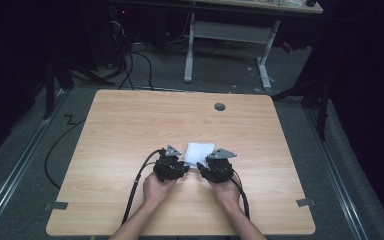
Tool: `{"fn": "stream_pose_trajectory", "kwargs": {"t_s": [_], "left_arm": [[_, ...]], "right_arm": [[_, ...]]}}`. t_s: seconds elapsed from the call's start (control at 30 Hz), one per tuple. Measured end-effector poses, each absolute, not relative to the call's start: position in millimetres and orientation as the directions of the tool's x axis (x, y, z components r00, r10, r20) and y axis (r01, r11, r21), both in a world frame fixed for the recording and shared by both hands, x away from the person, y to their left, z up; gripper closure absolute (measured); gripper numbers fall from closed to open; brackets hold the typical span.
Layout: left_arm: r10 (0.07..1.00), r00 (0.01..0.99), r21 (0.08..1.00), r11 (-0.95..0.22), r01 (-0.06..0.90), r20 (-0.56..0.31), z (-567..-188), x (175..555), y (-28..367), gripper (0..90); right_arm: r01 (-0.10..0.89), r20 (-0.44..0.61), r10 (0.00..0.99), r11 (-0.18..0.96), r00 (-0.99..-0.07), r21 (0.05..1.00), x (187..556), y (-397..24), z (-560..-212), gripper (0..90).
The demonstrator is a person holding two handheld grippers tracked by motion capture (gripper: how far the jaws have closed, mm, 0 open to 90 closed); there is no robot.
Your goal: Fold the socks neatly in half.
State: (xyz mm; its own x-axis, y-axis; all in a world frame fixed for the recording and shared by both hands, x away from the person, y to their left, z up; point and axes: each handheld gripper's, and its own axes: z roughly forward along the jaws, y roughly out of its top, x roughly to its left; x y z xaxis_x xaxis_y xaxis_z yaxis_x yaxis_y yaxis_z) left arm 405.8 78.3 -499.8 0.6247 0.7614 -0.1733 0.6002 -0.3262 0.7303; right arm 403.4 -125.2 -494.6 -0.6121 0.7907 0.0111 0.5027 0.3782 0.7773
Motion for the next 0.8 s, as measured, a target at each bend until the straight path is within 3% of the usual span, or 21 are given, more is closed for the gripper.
{"fn": "stream_pose_trajectory", "kwargs": {"t_s": [0.17,0.57,0.8], "left_arm": [[0.759,0.624,0.728,-0.32,0.606,-0.186,-500.5,405.7,77.3,65.6],[0.766,0.618,0.768,-0.287,0.573,-0.175,-486.4,395.3,89.3,51.2],[0.789,0.586,0.781,-0.242,0.575,-0.187,-487.7,387.1,108.4,49.6]], "right_arm": [[0.51,0.026,0.798,0.36,-0.603,0.782,407.5,-129.1,-496.0,55.9],[0.486,0.044,0.805,0.313,-0.592,0.816,397.5,-144.6,-482.5,54.9],[0.491,0.052,0.81,0.301,-0.583,0.818,394.2,-155.9,-477.8,55.5]]}}
